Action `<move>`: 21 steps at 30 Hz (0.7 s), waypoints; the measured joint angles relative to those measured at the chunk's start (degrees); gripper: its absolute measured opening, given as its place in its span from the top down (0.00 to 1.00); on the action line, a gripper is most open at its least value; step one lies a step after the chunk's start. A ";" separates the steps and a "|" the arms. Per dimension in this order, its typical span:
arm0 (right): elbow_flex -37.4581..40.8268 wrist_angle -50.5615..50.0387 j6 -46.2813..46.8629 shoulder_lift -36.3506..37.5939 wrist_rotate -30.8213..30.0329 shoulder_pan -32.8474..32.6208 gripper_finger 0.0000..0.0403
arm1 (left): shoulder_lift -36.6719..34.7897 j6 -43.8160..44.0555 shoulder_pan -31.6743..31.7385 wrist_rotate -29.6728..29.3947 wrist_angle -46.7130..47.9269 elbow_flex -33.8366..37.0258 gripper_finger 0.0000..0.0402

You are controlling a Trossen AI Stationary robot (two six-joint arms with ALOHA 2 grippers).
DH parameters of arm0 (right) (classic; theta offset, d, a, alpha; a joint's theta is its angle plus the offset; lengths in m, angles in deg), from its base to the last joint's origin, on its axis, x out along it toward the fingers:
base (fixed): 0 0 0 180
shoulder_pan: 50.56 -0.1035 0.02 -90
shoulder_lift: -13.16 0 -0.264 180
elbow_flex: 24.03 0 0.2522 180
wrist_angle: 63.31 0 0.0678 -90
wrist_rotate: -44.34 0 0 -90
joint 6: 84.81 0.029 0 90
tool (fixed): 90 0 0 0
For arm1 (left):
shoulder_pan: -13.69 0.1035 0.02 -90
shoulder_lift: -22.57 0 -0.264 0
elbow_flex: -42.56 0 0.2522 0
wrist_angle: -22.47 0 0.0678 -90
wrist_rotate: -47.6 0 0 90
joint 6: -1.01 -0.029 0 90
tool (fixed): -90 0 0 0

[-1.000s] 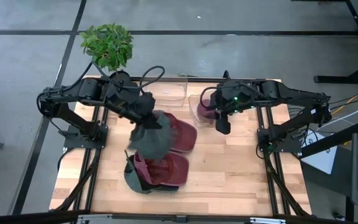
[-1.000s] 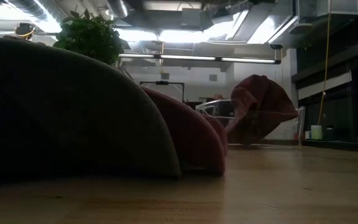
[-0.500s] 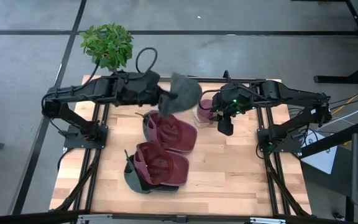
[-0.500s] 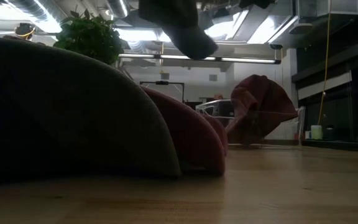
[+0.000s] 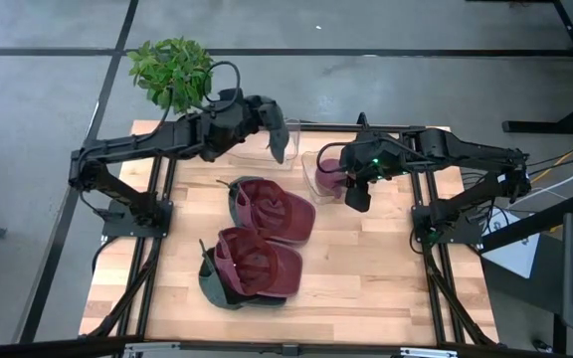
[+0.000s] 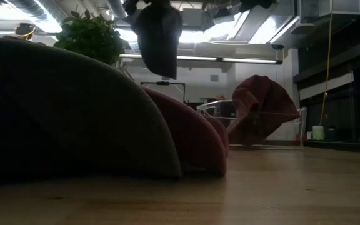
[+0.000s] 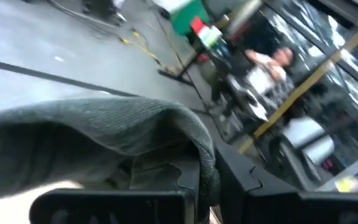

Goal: Pick & Place hat
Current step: Put the middle black cap into the left transparent bin

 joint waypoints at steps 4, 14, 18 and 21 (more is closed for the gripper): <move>0.00 0.15 0.00 0.00 0.00 0.00 0.60 | -0.01 4.21 0.73 -2.98 0.30 2.58 0.94; 0.00 1.96 0.00 0.00 0.01 0.00 0.60 | 0.02 11.26 0.80 -7.35 1.24 8.54 0.94; 0.00 2.54 0.85 0.00 0.04 0.00 0.60 | 0.02 14.10 0.80 -11.03 0.32 8.54 0.94; 0.00 2.56 1.16 -0.02 0.04 -0.02 0.60 | 0.88 17.26 0.89 -13.87 0.17 8.54 0.94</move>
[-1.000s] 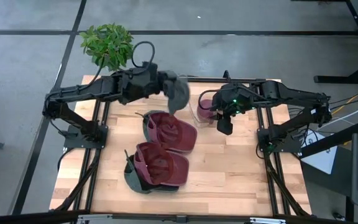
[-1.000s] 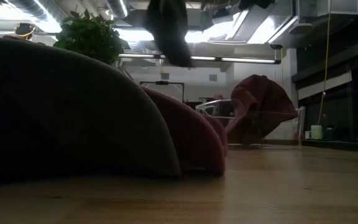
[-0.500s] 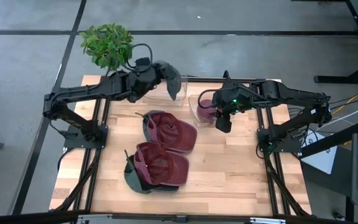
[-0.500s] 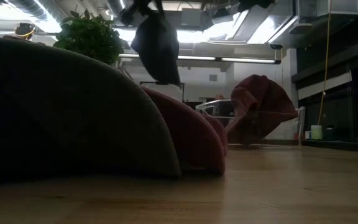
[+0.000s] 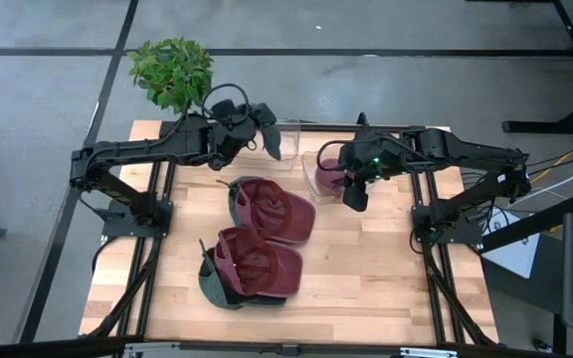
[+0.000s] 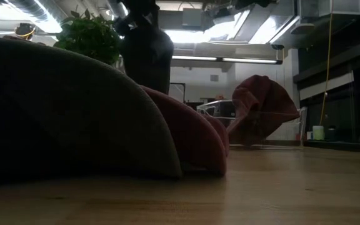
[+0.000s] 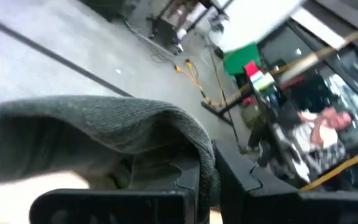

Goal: Pick & Place hat
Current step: Put the middle black cap into the left transparent bin

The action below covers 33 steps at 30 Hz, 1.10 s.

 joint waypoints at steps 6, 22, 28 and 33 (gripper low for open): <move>0.00 0.09 0.45 0.00 0.13 -0.01 0.60 | 3.84 11.31 1.24 0.62 -0.06 0.00 0.94; 0.00 0.46 1.44 0.00 0.13 -0.01 0.60 | 9.21 22.95 7.22 -1.25 4.92 0.00 0.94; 0.00 0.46 0.77 0.00 0.13 -0.01 0.60 | 11.06 25.85 8.50 1.24 5.18 0.00 0.94; 0.00 0.48 -0.07 0.00 0.09 -0.01 0.60 | 13.42 30.92 8.46 1.28 5.16 0.00 0.94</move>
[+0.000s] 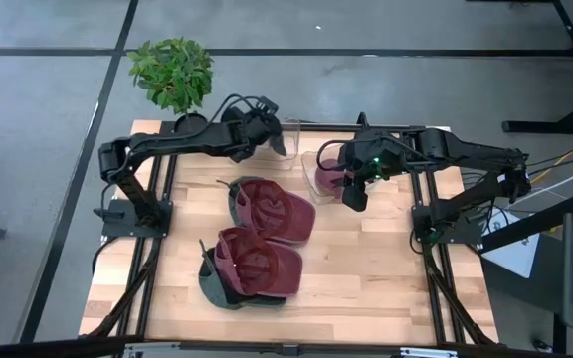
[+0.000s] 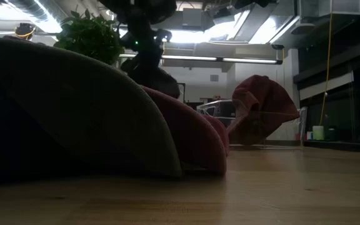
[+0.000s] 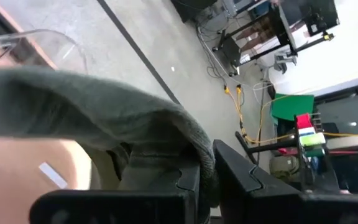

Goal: Pick & Place hat
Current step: Put the middle black cap into the left transparent bin

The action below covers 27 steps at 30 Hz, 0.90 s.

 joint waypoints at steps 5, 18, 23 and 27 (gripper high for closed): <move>1.03 0.85 -0.02 0.00 -0.07 0.00 0.60 | 1.39 -1.63 -0.02 1.20 0.12 0.00 0.94; 8.02 5.96 -0.02 -0.07 0.07 0.00 0.60 | 1.64 -3.79 0.00 7.03 5.23 0.02 0.89; 8.07 8.59 -1.21 -0.07 0.07 0.00 0.60 | 1.64 -3.93 0.18 11.37 11.00 0.02 0.85; 8.07 11.07 -1.64 -0.07 0.07 0.00 0.60 | 1.64 -8.31 0.55 15.19 13.79 0.02 0.79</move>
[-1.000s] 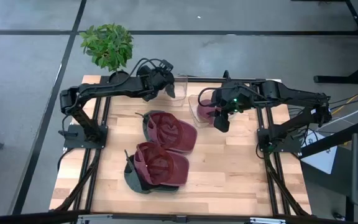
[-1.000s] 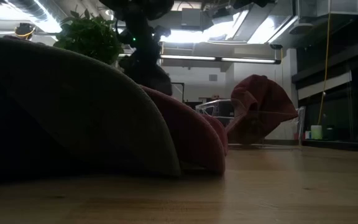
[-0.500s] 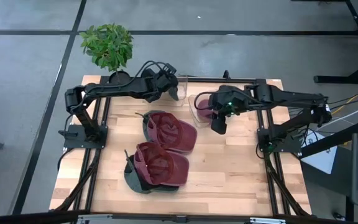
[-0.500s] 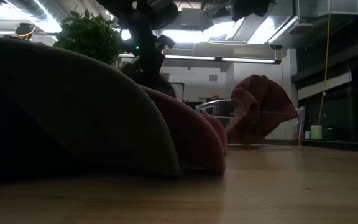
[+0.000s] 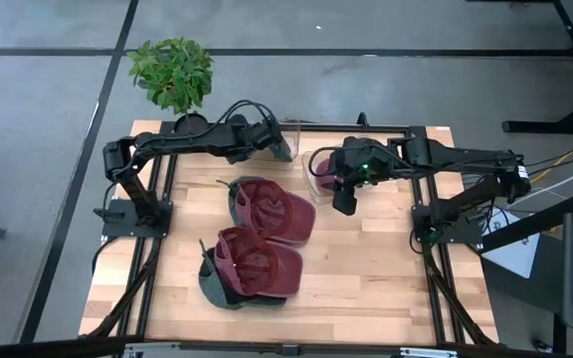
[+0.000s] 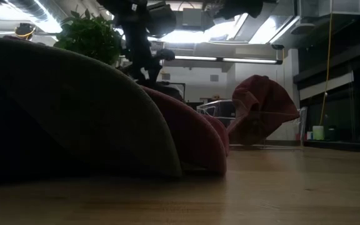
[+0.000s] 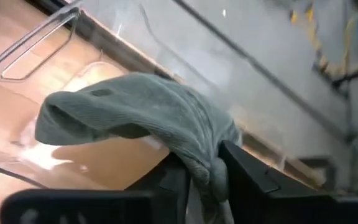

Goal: Pick & Place hat
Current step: Put the middle black cap into the left transparent bin, then put the bottom red cap into the right transparent bin

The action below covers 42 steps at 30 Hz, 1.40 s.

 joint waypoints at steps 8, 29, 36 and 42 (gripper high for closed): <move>0.00 1.11 -0.98 0.00 0.00 0.00 0.60 | -0.77 -13.82 0.22 5.59 0.09 0.00 0.65; -0.02 1.11 0.31 0.00 1.98 0.00 0.60 | -15.36 -57.35 -6.36 14.89 -2.19 -0.02 0.47; -0.02 1.08 2.37 0.02 4.13 -0.25 0.60 | -17.97 -70.36 -12.87 24.07 -1.94 -0.02 0.49; -0.02 1.03 3.59 -0.05 4.11 -2.41 0.60 | -19.18 -79.73 -18.87 32.75 -1.48 -0.02 0.48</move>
